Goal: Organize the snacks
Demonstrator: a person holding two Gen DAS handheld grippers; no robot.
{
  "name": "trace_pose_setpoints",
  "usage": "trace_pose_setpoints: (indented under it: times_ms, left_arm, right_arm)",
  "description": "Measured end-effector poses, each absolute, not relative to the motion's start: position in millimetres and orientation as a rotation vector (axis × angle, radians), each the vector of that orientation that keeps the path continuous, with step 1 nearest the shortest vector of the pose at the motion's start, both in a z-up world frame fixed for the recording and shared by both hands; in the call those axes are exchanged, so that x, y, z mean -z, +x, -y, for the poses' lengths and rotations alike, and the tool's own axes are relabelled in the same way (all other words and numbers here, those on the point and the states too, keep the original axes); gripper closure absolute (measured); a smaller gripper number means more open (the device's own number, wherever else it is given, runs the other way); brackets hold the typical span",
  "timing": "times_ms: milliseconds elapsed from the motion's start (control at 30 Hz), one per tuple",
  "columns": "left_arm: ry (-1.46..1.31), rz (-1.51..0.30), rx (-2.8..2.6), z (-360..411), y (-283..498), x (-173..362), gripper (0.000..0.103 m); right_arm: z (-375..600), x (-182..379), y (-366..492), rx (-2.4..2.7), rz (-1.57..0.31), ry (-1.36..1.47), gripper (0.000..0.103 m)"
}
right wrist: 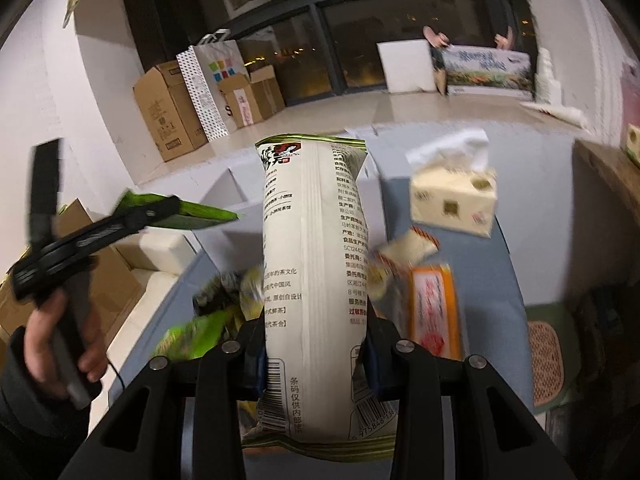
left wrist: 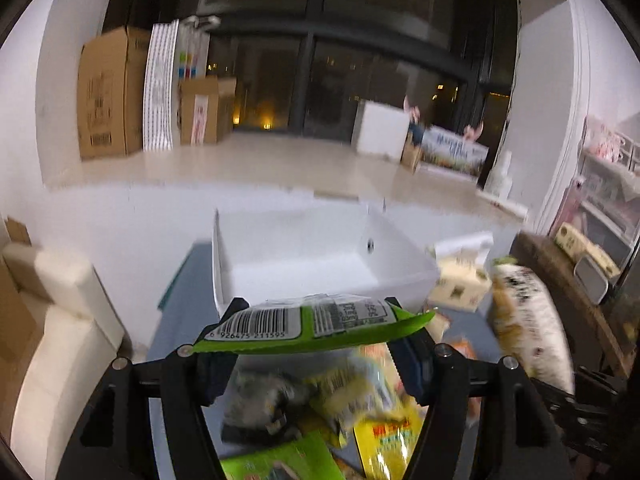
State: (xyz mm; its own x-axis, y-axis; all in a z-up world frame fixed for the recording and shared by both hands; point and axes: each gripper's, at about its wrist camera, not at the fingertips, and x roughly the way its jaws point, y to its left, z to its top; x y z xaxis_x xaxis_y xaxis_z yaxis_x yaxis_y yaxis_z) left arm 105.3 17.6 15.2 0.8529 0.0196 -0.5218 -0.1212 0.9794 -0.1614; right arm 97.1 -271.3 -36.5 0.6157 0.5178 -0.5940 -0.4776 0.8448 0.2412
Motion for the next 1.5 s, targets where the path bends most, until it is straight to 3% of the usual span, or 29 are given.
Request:
trace_pose_setpoints:
  times_ms: [167,467,567,600,633,667,700,1167,1500]
  left_arm:
    - [-0.145,-0.498,-0.114,-35,150,-31,0.031]
    - [-0.104,-0.554,-0.200,-62,247,3,0.031]
    - [-0.102,-0.587,-0.216,-67,262,16,0.026]
    - [-0.111,-0.617,-0.223,-70,267,21,0.009]
    - [-0.124,-0.641,-0.242,-74,270,26,0.000]
    - [-0.133,-0.646,-0.256,-76,269,30,0.000]
    - [-0.136,-0.654,-0.248,-78,267,33,0.000]
    - [-0.063,-0.693,-0.155,-62,212,18,0.000]
    - [-0.113,-0.642,0.049,-45,118,-12,0.000]
  right_arm:
    - [228,21,155,-0.582,-0.726,0.008,0.064]
    - [158,20,307,-0.529,-0.809,-0.137,0.064]
    - [138,28,334,-0.495,-0.828,-0.191,0.063]
    - [132,31,341,-0.487,-0.832,-0.215,0.059]
    - [128,34,346,-0.482,-0.842,-0.233,0.050]
    - [124,38,353,-0.460,-0.851,-0.252,0.015]
    - [125,40,356,-0.435,-0.839,-0.254,0.000]
    - [160,25,316,-0.500,-0.780,-0.114,0.000]
    - [203,11,207,-0.617,-0.663,-0.070,0.000]
